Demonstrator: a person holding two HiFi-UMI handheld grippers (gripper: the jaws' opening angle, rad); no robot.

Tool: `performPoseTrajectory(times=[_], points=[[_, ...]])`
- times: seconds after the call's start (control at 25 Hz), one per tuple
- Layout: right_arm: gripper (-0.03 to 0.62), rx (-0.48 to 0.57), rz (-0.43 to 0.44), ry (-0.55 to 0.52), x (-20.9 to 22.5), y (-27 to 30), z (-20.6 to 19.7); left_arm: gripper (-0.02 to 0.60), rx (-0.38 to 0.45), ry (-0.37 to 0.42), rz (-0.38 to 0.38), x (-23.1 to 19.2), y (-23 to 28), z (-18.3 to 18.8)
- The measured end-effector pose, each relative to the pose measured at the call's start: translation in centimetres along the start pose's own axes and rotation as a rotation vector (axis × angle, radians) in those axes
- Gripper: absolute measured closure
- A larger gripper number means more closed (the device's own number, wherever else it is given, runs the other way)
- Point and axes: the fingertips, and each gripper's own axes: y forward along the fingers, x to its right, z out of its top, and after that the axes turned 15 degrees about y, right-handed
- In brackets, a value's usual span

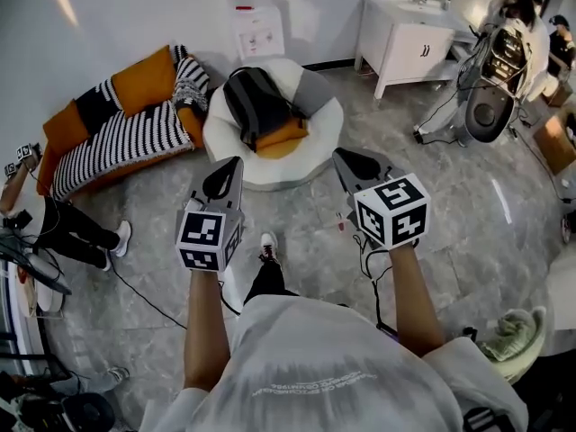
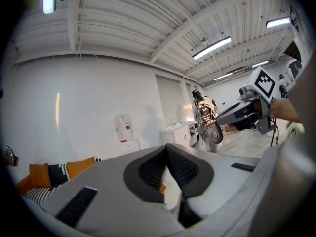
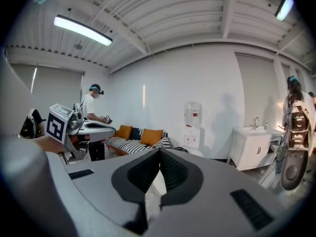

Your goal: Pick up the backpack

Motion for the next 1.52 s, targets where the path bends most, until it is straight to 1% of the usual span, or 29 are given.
performPoseTrajectory(times=[0.12,0.32,0.44,0.6,0.8,1.08,1.36,1.52], points=[[0.592,-0.012,-0.005,0.01,0.9,1.0,-0.2,0.558,-0.003,-0.009,-0.007,-0.1,1.4,-0.6],[0.592,-0.008,-0.067,0.017,3.2,3.8,0.2,0.558,-0.014,-0.02,-0.026,-1.3,4.2,-2.2],[0.592,-0.006,-0.046,0.034,3.8,5.8,1.1,0.558,-0.012,-0.023,-0.026,-2.8,6.3,-2.6],[0.592,-0.031,-0.028,0.023,4.2,9.1,2.0,0.558,-0.02,-0.02,-0.039,-4.8,9.0,-3.8],[0.592,-0.032,-0.002,0.061,4.4,13.0,3.7,0.558,-0.039,-0.027,-0.055,-7.9,12.0,-5.2],[0.592,-0.028,-0.031,0.056,4.9,17.7,5.8,0.558,-0.041,-0.024,-0.073,-11.6,15.4,-6.3],[0.592,-0.04,-0.01,0.061,4.2,21.6,7.1,0.558,-0.049,-0.029,-0.071,-14.9,17.3,-7.9],[0.592,-0.025,0.079,0.113,2.8,23.2,8.1,0.558,-0.056,-0.03,-0.08,-16.4,18.2,-8.7]])
